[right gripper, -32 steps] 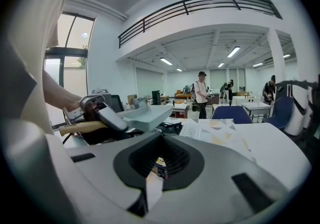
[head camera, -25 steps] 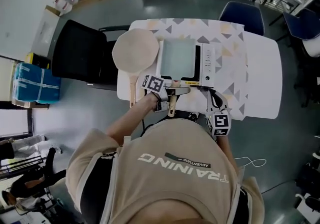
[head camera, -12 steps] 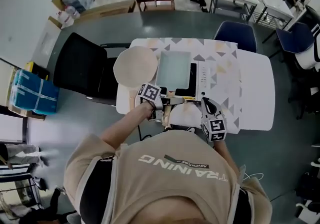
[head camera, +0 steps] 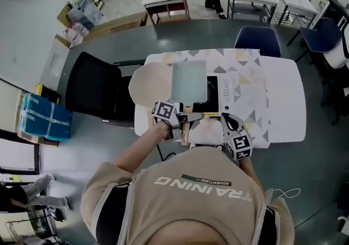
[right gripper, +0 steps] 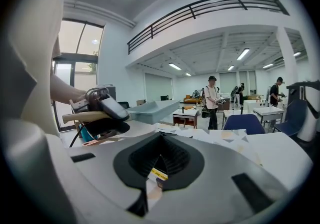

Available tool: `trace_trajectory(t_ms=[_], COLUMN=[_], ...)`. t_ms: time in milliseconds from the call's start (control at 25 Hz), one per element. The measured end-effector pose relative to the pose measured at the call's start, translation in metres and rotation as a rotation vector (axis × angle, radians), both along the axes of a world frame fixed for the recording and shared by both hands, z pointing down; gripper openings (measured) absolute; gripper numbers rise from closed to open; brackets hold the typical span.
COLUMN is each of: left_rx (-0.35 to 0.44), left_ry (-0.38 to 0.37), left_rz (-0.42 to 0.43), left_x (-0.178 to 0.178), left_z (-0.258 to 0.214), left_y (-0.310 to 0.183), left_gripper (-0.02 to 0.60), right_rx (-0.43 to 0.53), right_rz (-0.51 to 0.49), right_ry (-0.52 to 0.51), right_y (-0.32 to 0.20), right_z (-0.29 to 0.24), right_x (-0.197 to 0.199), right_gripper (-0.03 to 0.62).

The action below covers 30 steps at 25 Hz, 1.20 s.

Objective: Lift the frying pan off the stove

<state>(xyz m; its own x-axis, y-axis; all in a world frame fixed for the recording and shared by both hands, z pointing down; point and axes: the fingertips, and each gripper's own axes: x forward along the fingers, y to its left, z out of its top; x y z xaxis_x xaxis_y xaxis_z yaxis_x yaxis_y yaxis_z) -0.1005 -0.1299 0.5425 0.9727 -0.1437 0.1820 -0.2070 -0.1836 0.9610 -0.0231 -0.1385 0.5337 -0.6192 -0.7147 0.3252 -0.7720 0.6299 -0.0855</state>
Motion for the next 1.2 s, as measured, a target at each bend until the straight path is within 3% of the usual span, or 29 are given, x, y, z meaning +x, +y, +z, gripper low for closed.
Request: trace_trajectory(t_ms=[160, 600, 880, 1040, 1200], left_rx=[-0.003, 0.038, 0.025, 0.060, 0.026], left_ry=[0.032, 0.022, 0.051, 0.056, 0.063], left_rz=[-0.001, 0.005, 0.017, 0.023, 0.016], left_x=[0.001, 0.006, 0.010, 0.009, 0.007], left_z=[-0.005, 0.002, -0.002, -0.005, 0.000], left_y=[-0.003, -0.010, -0.006, -0.009, -0.006], left_gripper=[0.103, 0.104, 0.104, 0.104, 0.104], right_rx=[-0.007, -0.003, 0.007, 0.020, 0.012], right_rz=[0.004, 0.033, 0.025, 0.018, 0.005], right_ry=[-0.014, -0.004, -0.018, -0.017, -0.015], right_y=[0.006, 0.003, -0.001, -0.005, -0.003], right_z=[0.002, 0.005, 0.002, 0.000, 0.004], right_x=[-0.002, 0.002, 0.002, 0.000, -0.003], right_gripper=[-0.002, -0.003, -0.003, -0.003, -0.003])
